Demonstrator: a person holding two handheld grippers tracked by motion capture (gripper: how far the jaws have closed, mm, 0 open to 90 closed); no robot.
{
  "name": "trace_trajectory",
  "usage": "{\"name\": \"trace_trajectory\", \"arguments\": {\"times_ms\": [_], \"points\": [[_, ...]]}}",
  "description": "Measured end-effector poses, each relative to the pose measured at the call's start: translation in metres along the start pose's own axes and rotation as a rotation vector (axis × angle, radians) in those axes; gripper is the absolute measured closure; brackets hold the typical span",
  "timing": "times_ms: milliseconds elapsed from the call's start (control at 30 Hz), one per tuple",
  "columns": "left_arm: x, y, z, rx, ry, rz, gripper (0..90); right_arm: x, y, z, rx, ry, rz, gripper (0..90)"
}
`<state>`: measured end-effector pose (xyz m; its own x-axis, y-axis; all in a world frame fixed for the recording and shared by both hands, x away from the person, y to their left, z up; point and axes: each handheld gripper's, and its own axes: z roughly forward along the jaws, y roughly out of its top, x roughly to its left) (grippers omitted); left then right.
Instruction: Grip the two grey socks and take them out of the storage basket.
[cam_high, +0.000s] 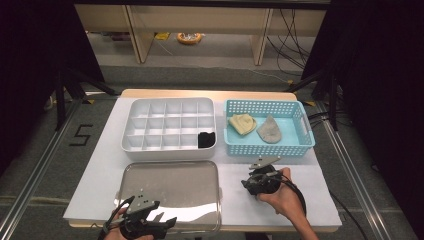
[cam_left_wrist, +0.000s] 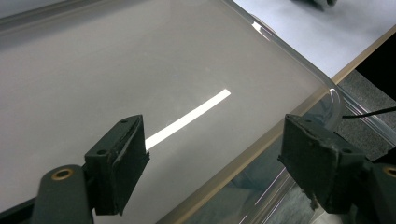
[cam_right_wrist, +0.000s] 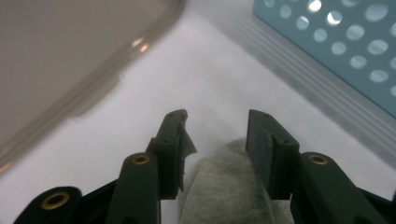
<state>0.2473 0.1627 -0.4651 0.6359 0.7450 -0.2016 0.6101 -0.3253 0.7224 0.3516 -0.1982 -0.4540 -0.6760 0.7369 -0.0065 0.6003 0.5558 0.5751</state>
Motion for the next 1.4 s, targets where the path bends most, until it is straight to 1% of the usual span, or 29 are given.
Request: {"name": "trace_trajectory", "arguments": {"times_ms": [33,67,100,133,167,200,233,267,300,367,400,433,500,567,633,667,700,767,800,833,900,967,1033,1133,1167,1200,1233,1333,1400], "points": [[0.000,0.000,0.000,-0.002,0.001,0.002,22.0,-0.001,-0.001,0.003,0.011,-0.010,-0.024,60.7],[0.000,0.000,0.000,-0.002,0.001,0.002,22.0,-0.001,-0.001,0.003,0.011,-0.010,-0.024,60.7],[0.000,0.000,0.000,-0.002,0.001,0.003,22.0,-0.002,-0.004,0.007,0.006,-0.040,-0.040,66.6],[0.001,0.000,0.000,0.009,0.007,0.019,21.9,-0.003,-0.006,0.006,0.033,-0.040,-0.052,71.0],[0.001,0.000,0.000,0.009,0.007,0.019,22.0,-0.003,-0.006,0.006,0.033,-0.040,-0.052,71.0],[-0.001,0.000,0.001,-0.008,-0.005,0.007,22.0,-0.004,-0.008,0.006,0.041,-0.060,-0.062,78.1],[-0.001,0.000,0.001,-0.008,-0.005,0.007,22.0,-0.004,-0.008,0.006,0.041,-0.060,-0.062,78.1],[-0.001,0.000,0.001,-0.010,-0.002,0.006,22.0,-0.007,-0.011,0.004,0.034,-0.043,-0.062,83.9],[-0.001,0.000,0.001,-0.009,-0.003,0.006,22.0,-0.008,-0.012,0.001,0.038,-0.057,-0.060,85.7],[-0.001,0.000,0.000,-0.006,0.001,0.015,22.0,-0.009,-0.013,-0.001,0.035,-0.053,-0.055,86.7],[-0.001,0.000,0.001,-0.012,-0.001,0.006,22.0,-0.013,-0.014,-0.009,0.000,-0.044,-0.058,87.7],[-0.001,0.000,0.001,-0.012,-0.001,0.006,22.0,-0.013,-0.014,-0.009,0.000,-0.044,-0.058,87.7],[-0.001,0.000,0.001,-0.006,-0.004,0.005,22.0,-0.018,-0.016,-0.025,-0.037,-0.051,-0.012,88.5],[-0.001,-0.001,0.002,-0.008,0.001,0.009,22.0,-0.023,-0.017,-0.034,-0.060,-0.043,-0.010,86.4],[-0.002,-0.001,0.002,-0.006,0.002,0.012,22.0,-0.026,-0.019,-0.038,-0.101,-0.033,0.064,75.9],[-0.003,-0.001,0.002,-0.011,0.004,0.003,22.0,-0.032,-0.020,-0.041,-0.095,-0.027,0.049,73.9],[-0.003,-0.001,0.002,-0.010,0.007,0.006,22.0,-0.034,-0.022,-0.042,-0.105,-0.047,0.074,69.9],[-0.002,-0.001,0.002,-0.004,0.003,0.013,22.0,-0.041,-0.025,-0.043,-0.077,-0.044,0.095,62.5],[-0.001,-0.001,0.002,-0.004,0.002,0.012,22.0,-0.046,-0.027,-0.042,-0.096,-0.050,0.098,61.5],[-0.001,0.000,0.002,0.005,-0.003,0.014,22.0,-0.047,-0.028,-0.043,-0.084,-0.049,0.130,58.8],[-0.001,0.000,0.002,0.001,0.001,0.012,22.0,-0.050,-0.031,-0.040,-0.081,-0.034,0.131,56.6],[-0.001,0.000,0.002,0.004,-0.003,0.014,22.0,-0.051,-0.033,-0.035,-0.106,-0.028,0.120,55.8],[-0.001,0.000,0.002,0.005,-0.003,0.015,22.0,-0.050,-0.032,-0.035,-0.083,-0.009,0.136,56.0],[-0.002,-0.001,0.002,0.002,0.000,0.014,22.0,-0.050,-0.033,-0.023,-0.067,0.046,0.134,65.6],[-0.002,-0.001,0.002,0.007,-0.004,0.012,22.0,-0.048,-0.034,-0.021,-0.056,0.079,0.173,70.7],[-0.001,-0.001,0.002,0.005,-0.005,0.016,22.0,-0.051,-0.035,-0.016,-0.074,0.083,0.145,75.5],[-0.002,-0.001,0.002,-0.007,0.000,0.010,22.0,-0.051,-0.036,-0.017,-0.052,0.082,0.140,79.1],[-0.002,0.000,0.001,-0.006,0.011,0.002,22.0,-0.052,-0.036,-0.025,-0.096,0.089,0.136,85.9],[-0.001,0.000,0.002,0.000,-0.004,0.011,22.0,-0.051,-0.035,-0.035,-0.142,0.085,0.139,87.8]]}}
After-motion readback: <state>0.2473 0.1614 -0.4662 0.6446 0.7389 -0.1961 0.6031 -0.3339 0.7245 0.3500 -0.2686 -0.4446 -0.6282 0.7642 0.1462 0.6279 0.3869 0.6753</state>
